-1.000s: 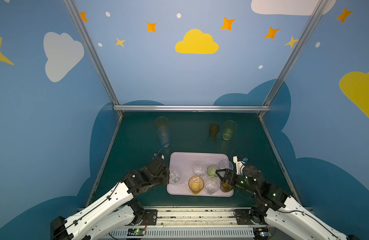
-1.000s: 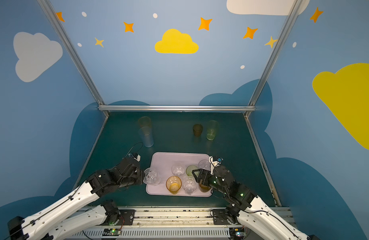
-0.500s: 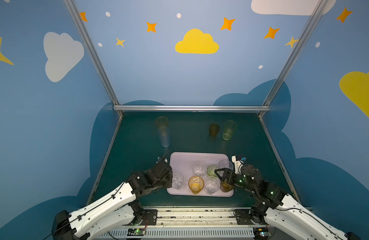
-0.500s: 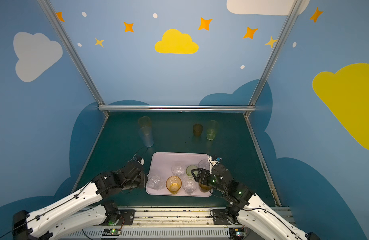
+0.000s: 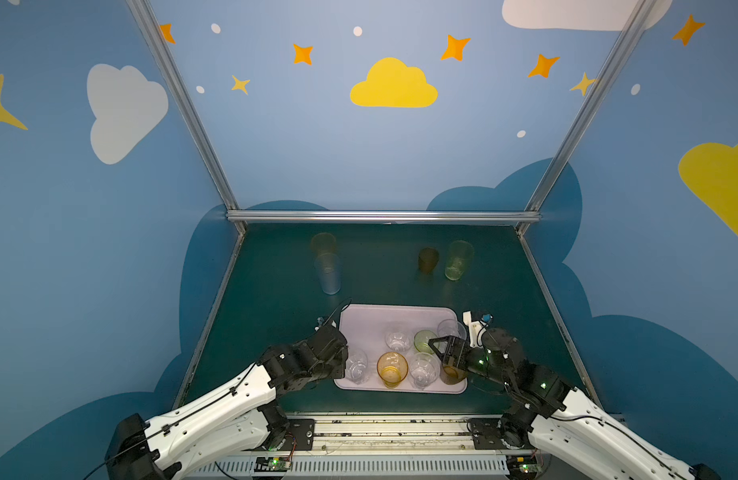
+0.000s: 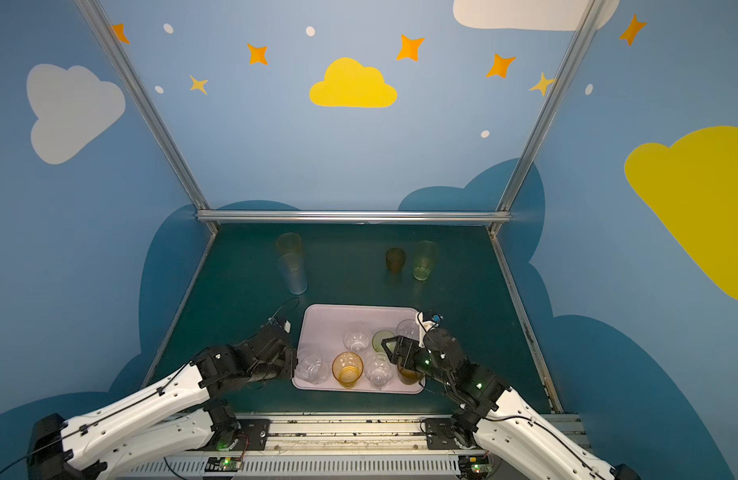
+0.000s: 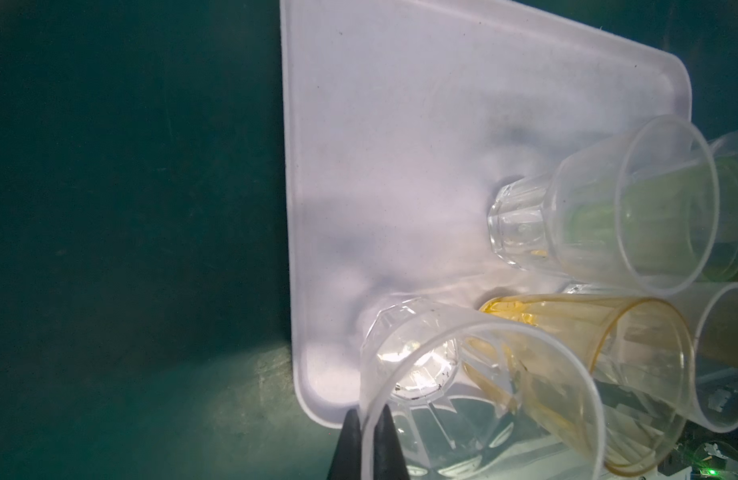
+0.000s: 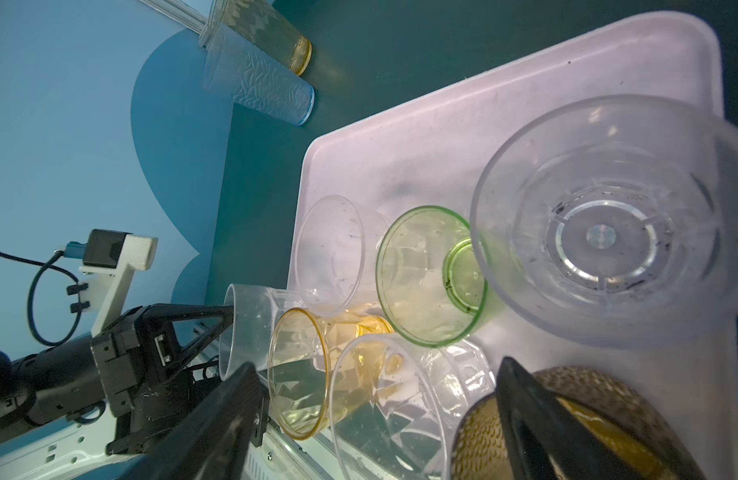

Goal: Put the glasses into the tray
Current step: 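Lower the clear faceted glass onto the tray edge nearest the robot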

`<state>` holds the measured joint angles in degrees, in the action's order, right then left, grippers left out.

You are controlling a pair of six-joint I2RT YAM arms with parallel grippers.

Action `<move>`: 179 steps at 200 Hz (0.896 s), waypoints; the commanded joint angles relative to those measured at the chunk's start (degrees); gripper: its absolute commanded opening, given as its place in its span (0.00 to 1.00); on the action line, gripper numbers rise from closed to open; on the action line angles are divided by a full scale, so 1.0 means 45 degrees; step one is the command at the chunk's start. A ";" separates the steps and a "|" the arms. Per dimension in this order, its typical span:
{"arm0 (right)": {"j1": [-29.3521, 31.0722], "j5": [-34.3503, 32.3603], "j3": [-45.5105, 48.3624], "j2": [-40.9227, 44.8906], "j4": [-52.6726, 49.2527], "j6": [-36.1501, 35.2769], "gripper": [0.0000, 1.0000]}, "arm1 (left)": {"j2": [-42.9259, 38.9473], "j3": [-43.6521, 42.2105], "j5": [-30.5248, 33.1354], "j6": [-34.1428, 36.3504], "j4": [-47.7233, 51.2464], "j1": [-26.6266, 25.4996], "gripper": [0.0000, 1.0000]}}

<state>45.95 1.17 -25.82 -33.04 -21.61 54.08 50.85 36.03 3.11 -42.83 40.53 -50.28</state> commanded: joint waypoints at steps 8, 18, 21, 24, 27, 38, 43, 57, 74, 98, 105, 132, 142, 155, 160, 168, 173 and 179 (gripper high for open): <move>-0.0067 0.0020 0.0112 0.0073 0.0214 0.0051 0.88 | 0.0197 -0.0077 0.0012 -0.0122 -0.0450 -0.0052 0.04; -0.0077 0.0033 0.0123 0.0112 0.0177 0.0070 0.88 | 0.0296 -0.0077 -0.0042 -0.0134 -0.0487 -0.0101 0.04; -0.0075 0.0043 0.0132 0.0124 0.0173 0.0056 0.88 | 0.0325 -0.0077 -0.0057 -0.0134 -0.0506 -0.0111 0.04; -0.0080 0.0044 0.0133 0.0143 0.0172 0.0069 0.88 | 0.0339 -0.0077 -0.0066 -0.0165 -0.0520 -0.0115 0.04; -0.0091 0.0034 0.0133 0.0153 0.0165 0.0071 0.88 | 0.0357 -0.0077 -0.0067 -0.0187 -0.0544 -0.0152 0.04; -0.0095 0.0014 0.0191 0.0227 0.0153 0.0090 0.88 | 0.0413 -0.0096 -0.0057 -0.0205 -0.0606 -0.0223 0.04; -0.0096 0.0014 0.0213 0.0259 0.0153 0.0110 0.88 | 0.0445 -0.0097 -0.0048 -0.0219 -0.0627 -0.0247 0.04; -0.0127 0.0005 0.0256 0.0339 0.0154 0.0130 0.88 | 0.0530 -0.0082 -0.0008 -0.0242 -0.0667 -0.0309 0.04; -0.0152 -0.0025 0.0312 0.0406 0.0153 0.0149 0.88 | 0.0626 -0.0038 -0.0028 -0.0261 -0.0668 -0.0401 0.04; -0.0153 0.0013 0.0348 0.0423 0.0148 0.0150 0.88 | 0.0767 -0.0019 0.0045 -0.0337 -0.0687 -0.0588 0.04; -0.0154 0.0014 0.0345 0.0433 0.0133 0.0167 0.88 | 0.0793 -0.0019 0.0067 -0.0361 -0.0706 -0.0656 0.04; -0.0179 0.0033 0.0367 0.0425 0.0136 0.0169 0.88 | 0.0935 -0.0004 0.0108 -0.0408 -0.0785 -0.0768 0.04; -0.0197 0.0052 0.0360 0.0444 0.0148 0.0169 0.88 | 0.0982 0.0020 0.0128 -0.0433 -0.0804 -0.0799 0.06; -0.0211 0.0089 0.0358 0.0443 0.0135 0.0169 0.88 | 0.1071 0.0020 0.0128 -0.0439 -0.0860 -0.0820 0.06; -0.0214 0.0092 0.0367 0.0447 0.0134 0.0169 0.88 | 0.1101 0.0020 0.0128 -0.0434 -0.0863 -0.0818 0.07; -0.0227 0.0112 0.0368 0.0461 0.0117 0.0169 0.88 | 0.1135 0.0030 0.0128 -0.0442 -0.0882 -0.0838 0.10; -0.0231 0.0111 0.0372 0.0468 0.0114 0.0169 0.88 | 0.1161 0.0021 0.0128 -0.0456 -0.0897 -0.0836 0.12; -0.0218 0.0111 0.0368 0.0467 0.0114 0.0169 0.88 | 0.1190 0.0020 0.0100 -0.0453 -0.0930 -0.0838 0.12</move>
<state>45.28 1.37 -24.75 -31.48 -21.61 54.92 55.59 35.99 3.18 -44.45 36.80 -53.82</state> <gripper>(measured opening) 0.881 0.112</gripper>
